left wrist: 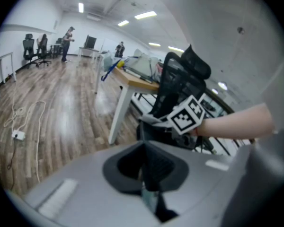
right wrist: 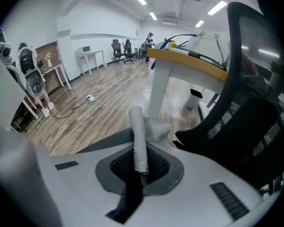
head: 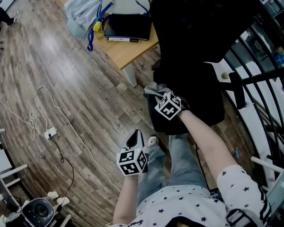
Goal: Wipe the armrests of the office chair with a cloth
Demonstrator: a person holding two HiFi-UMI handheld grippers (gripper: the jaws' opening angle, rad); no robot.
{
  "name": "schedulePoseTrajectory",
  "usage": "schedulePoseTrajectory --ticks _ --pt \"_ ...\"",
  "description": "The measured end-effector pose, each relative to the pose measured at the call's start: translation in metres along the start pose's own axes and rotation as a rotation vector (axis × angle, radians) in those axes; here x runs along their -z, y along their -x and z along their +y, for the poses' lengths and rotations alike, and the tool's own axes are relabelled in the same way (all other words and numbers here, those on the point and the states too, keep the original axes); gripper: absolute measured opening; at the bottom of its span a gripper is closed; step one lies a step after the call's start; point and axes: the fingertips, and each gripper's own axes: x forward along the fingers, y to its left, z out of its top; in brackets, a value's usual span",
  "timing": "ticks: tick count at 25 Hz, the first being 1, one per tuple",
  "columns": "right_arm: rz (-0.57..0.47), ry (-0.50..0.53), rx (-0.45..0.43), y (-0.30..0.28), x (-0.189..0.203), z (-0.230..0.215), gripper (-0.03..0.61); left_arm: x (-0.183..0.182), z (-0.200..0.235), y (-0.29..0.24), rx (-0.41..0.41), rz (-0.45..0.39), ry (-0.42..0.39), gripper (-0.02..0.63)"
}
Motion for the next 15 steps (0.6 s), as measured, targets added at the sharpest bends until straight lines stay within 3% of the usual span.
schedulePoseTrajectory --ticks 15 --pt "-0.005 -0.031 0.015 0.013 0.018 0.03 0.025 0.014 0.002 0.016 0.03 0.0 -0.016 0.008"
